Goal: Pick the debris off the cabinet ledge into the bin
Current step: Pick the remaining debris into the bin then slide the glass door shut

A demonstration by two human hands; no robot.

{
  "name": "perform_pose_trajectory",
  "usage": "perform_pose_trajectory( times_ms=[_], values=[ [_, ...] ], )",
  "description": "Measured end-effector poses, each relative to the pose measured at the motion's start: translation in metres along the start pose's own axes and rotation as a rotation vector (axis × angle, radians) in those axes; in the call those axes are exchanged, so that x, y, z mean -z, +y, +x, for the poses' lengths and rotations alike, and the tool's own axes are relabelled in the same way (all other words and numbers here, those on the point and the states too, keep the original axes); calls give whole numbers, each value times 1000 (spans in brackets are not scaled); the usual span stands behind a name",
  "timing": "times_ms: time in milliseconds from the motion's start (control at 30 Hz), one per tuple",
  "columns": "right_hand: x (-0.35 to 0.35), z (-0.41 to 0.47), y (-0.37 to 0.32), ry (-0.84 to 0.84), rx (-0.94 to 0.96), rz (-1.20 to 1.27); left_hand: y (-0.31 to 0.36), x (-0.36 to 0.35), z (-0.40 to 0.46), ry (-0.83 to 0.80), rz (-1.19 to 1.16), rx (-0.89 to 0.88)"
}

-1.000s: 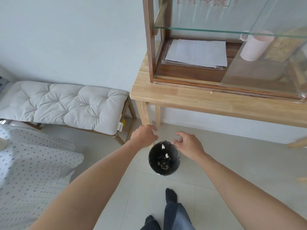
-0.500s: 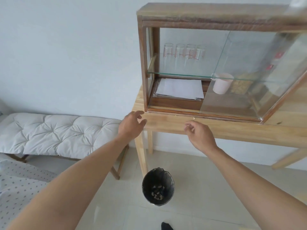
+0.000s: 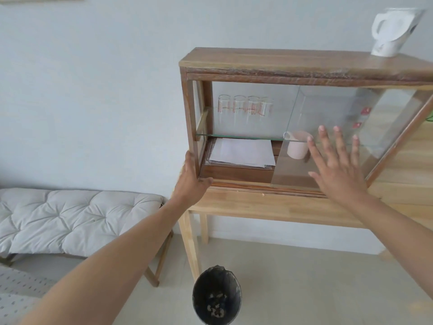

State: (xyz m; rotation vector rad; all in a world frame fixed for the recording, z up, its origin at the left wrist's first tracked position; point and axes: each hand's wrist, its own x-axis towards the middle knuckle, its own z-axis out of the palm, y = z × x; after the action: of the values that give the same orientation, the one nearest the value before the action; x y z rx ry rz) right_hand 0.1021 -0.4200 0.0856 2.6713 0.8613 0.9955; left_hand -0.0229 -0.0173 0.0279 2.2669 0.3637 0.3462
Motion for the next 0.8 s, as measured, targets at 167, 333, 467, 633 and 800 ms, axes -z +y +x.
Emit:
perform_pose_trajectory(
  times_ms=[167,333,467,633,800],
  values=[
    [-19,17,13,46,81,-78,-4,-12,2,65,-39,-4],
    [-28,28,0,88,114,-98,-5,-15,1,70,-82,6],
    [-28,46,-27,104,172,-86,-1,-16,-2,84,-108,20],
    [-28,73,-71,156,211,-115,1,-15,-3,82,-99,25],
    [-25,98,-115,173,248,-165,2,-14,-5,77,-115,32]
  ],
)
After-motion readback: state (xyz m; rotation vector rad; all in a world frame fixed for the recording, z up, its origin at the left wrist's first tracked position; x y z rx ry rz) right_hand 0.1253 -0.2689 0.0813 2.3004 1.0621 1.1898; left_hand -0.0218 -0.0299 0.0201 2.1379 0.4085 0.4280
